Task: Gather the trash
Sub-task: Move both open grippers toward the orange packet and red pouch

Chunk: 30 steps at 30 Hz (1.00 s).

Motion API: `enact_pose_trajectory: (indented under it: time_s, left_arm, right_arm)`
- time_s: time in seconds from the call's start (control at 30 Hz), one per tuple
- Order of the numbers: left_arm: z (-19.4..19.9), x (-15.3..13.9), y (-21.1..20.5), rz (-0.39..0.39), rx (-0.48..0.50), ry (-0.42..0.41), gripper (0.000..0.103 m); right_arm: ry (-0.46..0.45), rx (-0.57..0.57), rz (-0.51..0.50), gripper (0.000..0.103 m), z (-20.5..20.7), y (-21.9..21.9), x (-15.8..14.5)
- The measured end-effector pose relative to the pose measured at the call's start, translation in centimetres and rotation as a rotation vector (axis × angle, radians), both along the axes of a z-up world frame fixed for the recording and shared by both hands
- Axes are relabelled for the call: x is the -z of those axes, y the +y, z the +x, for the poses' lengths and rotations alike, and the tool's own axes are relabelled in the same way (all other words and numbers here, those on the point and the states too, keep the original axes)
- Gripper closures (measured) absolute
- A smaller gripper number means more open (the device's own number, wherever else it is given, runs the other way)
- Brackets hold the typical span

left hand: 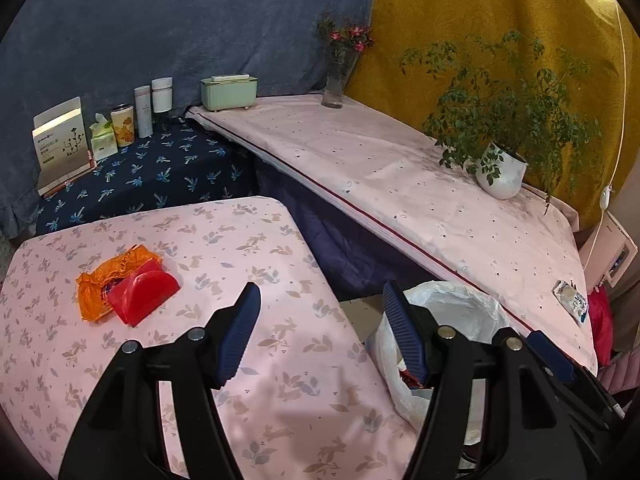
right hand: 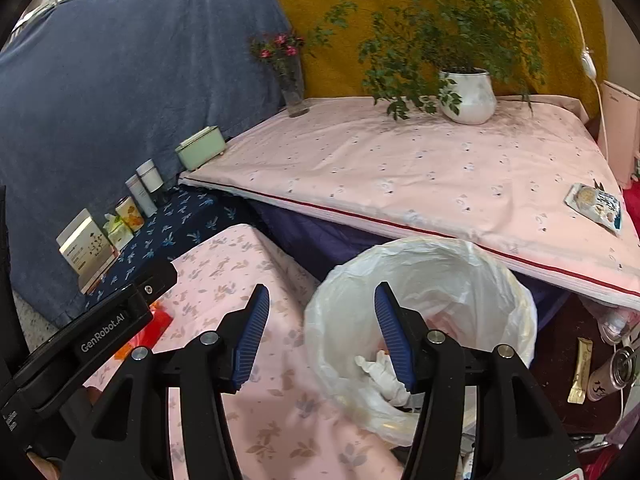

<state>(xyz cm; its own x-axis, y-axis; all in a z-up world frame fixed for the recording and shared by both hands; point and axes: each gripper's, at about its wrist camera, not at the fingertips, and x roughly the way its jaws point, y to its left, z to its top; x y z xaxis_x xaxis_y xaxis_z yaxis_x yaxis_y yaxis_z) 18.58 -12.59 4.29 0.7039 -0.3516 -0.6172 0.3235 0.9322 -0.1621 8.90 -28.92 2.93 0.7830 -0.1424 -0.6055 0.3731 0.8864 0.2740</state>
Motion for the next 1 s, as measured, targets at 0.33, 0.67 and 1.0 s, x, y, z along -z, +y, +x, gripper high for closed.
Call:
enact_pose_trajectory:
  time_s: [0.33,0.67,1.0]
  left_arm:
    - [1.2,-0.3,5.4,-0.011,-0.078,0.002,0.043]
    - [2.8,0.7,11.3,-0.011,-0.166,0.023,0.042]
    - [4.8,2.9,18.0,0.001,-0.263,0.054,0.033]
  right_arm:
    - [-0.002,-0.080,-0.026,0.046,2.0,5.3,-1.0]
    - [0.018,-0.160,-0.041,0.044,4.5,10.6,-0.8]
    - [0.063,-0.245,-0.040,0.044,7.4,16.4,1.0]
